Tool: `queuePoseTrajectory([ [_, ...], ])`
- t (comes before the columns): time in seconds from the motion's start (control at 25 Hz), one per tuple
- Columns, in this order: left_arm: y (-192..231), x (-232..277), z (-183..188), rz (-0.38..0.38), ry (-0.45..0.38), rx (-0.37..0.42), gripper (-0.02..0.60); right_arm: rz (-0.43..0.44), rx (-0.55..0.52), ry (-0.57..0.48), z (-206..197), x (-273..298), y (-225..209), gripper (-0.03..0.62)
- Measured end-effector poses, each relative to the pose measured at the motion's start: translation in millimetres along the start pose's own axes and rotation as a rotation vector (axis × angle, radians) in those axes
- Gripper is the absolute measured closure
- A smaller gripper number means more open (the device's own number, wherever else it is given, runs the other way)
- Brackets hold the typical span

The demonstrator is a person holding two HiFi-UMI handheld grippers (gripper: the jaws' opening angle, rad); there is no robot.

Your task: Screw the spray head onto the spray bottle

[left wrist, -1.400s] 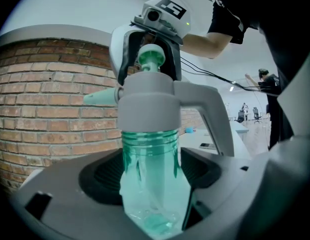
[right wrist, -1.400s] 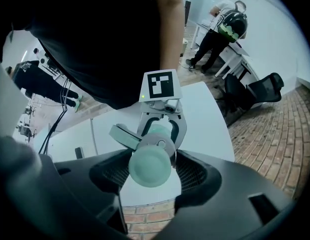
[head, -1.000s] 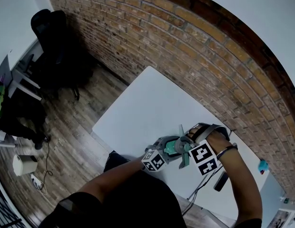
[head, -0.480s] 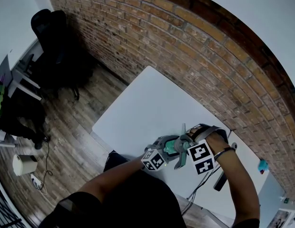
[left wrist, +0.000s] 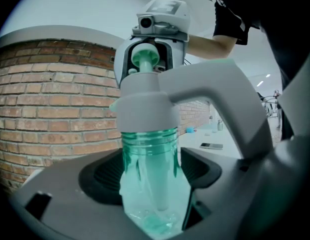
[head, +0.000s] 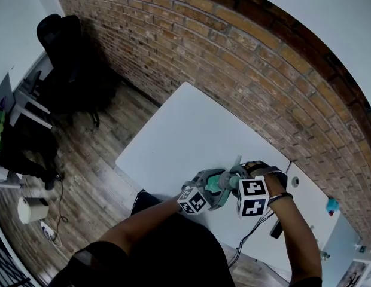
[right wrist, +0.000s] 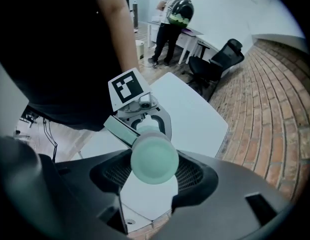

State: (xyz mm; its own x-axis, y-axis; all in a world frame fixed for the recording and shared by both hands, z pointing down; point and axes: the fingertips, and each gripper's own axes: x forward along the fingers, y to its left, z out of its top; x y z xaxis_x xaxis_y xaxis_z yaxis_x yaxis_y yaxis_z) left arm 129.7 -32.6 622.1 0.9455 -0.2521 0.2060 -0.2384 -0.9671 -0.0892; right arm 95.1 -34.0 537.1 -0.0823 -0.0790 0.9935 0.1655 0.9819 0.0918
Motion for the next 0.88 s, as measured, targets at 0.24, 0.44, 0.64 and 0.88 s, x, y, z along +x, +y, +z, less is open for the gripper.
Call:
queuePoseTrajectory([
  [0.24, 1, -1, 0, -0.003, -0.001, -0.004, 0.238, -0.032, 0.038, -0.014, 1, -1, -1, 0.335],
  [0.44, 0, 0, -1, 0.0, 0.002, -0.003, 0.238, -0.04, 0.031, -0.038, 1, 0, 0, 0.335],
  [0.64, 2, 1, -1, -0.013, 0.019, -0.045, 0.238, -0.043, 0.009, -0.058, 4, -12, 2, 0.335],
  [0.88, 3, -4, -1, -0.006, 0.029, -0.005, 0.238, -0.124, 0.064, -0.136, 2, -38, -4, 0.335],
])
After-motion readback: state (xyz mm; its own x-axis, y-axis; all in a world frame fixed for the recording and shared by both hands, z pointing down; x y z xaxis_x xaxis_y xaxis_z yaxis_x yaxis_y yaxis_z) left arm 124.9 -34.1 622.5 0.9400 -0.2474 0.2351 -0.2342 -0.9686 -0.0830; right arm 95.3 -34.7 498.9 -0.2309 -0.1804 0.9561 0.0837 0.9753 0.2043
